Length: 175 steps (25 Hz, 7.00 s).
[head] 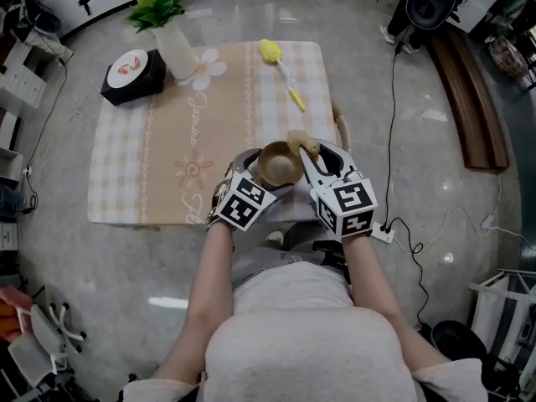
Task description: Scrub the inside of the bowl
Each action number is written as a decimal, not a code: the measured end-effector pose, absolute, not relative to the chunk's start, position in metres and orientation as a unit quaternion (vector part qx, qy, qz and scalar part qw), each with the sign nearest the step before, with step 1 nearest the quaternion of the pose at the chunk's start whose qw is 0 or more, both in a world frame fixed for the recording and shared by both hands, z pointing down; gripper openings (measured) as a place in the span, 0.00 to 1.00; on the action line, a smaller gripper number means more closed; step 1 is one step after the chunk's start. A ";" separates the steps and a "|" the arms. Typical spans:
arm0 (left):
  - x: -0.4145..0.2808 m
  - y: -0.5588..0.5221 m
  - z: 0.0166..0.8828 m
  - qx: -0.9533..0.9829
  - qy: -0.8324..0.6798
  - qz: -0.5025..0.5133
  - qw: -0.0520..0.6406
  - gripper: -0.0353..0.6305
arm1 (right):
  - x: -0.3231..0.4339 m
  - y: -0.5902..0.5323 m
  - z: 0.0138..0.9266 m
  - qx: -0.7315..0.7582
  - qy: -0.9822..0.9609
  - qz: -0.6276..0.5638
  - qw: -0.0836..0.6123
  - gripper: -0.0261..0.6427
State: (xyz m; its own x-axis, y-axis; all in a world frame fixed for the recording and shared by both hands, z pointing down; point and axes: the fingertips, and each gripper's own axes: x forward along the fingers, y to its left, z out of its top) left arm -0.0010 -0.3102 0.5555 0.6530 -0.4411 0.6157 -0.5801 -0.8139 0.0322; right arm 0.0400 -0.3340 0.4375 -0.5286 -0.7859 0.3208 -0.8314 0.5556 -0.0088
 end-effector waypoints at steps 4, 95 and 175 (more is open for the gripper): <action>0.000 -0.310 0.554 0.902 -0.282 0.307 0.113 0.77 | 0.039 -0.334 0.440 0.460 -0.872 0.083 0.144 0.19; 0.000 -0.311 0.560 0.895 -0.252 0.349 0.113 0.77 | -0.011 -0.287 0.499 0.043 -0.916 0.153 0.368 0.19; 0.000 -0.310 0.561 0.896 -0.220 0.369 0.111 0.77 | -0.022 -0.342 0.538 0.145 -0.895 0.148 0.395 0.19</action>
